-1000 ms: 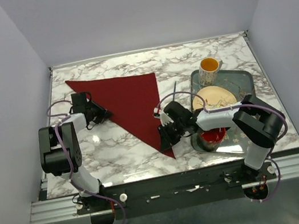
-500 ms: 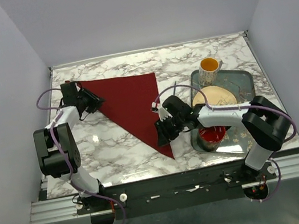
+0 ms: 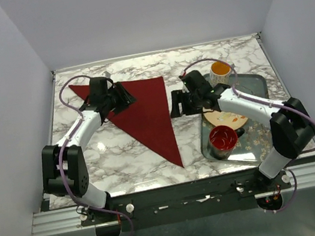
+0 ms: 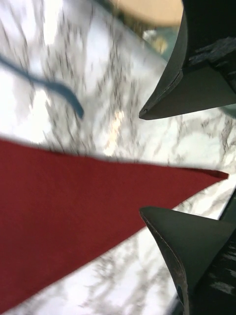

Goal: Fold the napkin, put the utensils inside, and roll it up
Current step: Grab a utensil with the right arm, then pass the utensil from the right arm to the left, then place the utensil onto the napkin, then fold the napkin

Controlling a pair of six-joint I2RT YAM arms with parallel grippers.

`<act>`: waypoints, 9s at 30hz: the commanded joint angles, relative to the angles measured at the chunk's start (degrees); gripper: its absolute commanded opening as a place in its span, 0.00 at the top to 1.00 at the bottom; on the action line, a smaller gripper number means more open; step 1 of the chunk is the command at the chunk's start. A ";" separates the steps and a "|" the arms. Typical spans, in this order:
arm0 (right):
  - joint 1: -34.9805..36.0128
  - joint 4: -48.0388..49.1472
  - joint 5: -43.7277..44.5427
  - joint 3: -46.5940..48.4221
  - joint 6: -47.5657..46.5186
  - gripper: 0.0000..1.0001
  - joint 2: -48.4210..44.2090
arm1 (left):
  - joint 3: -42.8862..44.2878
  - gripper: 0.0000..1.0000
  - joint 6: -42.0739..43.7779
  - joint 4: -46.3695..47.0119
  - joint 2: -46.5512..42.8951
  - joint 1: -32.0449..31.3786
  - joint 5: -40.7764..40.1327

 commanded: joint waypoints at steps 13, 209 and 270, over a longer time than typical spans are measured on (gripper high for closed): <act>-4.94 -17.26 14.93 25.73 2.43 0.27 19.37 | -2.50 0.34 0.59 -0.20 -10.21 -9.61 -2.34; -7.49 8.66 -16.79 -3.70 -9.43 0.43 -4.36 | 9.54 0.70 -19.27 -24.11 17.39 -0.29 -28.62; 3.85 14.46 -8.55 -17.32 -3.46 0.73 11.12 | -6.11 0.34 -8.64 -3.62 -12.14 27.48 6.10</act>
